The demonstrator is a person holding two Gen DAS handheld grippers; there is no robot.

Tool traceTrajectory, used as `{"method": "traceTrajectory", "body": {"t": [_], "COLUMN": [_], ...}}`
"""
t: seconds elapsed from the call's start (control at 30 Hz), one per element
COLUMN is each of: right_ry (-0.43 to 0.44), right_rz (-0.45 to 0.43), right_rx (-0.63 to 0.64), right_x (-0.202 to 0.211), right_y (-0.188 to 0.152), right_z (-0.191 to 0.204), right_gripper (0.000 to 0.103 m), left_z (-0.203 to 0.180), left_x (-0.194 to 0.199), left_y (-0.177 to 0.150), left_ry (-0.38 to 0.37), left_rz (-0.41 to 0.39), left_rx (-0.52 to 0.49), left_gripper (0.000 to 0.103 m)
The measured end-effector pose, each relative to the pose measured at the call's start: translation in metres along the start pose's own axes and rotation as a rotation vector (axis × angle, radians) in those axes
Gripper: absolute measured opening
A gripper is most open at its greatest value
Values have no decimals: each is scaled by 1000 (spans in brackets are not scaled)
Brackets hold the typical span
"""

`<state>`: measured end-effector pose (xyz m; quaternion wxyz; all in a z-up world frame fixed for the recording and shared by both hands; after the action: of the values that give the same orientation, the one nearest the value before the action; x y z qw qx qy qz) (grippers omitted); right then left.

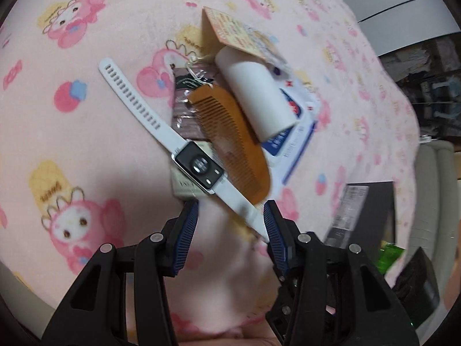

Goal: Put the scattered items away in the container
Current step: 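Lower the right tool onto the white smartwatch strap and close it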

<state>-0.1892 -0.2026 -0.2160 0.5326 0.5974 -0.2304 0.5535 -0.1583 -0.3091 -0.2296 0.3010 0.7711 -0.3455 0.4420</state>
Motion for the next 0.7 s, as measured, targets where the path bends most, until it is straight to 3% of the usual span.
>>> {"method": "traceTrajectory", "body": {"t": [0.17,0.27,0.33,0.4,0.53,0.6,0.7], "right_ry": [2,45,87,128,110,98,94], "right_rz": [60,92,102,112,72,41,-4], "right_rx": [11,-10,-17,-26,-14,-28,-47], "right_x": [-27,-37,-37,-34,-20,-10,6], "right_y": [-3,-7,-9,-11,-11,-7,-1], "right_z": [-2,-2,1,6,2,-4,-13], "right_gripper": [48,48,30,23,18,6,6], "left_z": [4,3,-1,-9,-21,-27,-34], "left_x": [-15,-18,-20,-25,-30,-26,-18], "left_y": [-1,-1,-1,-1,-5,-5,-2], "left_ry": [3,5,-7,-66,-89,-89,-84], "left_rz": [39,39,39,56,85,73,36], "left_rx": [23,20,7,-1,-5,-34,-73], "left_gripper": [45,41,35,27,20,16,15]}}
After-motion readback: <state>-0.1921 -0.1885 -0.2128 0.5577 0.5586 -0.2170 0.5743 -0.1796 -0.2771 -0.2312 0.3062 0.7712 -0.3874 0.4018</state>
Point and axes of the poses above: each gripper's, at about its wrist camera, not at the fingertips, and x roughly against the way its jaws point, z to its left, y to its top, the point moved 9 cm from there along -x, roughly the way its jaws point, and after that the axes turned 13 degrees about -x, right-handed, at the moved point
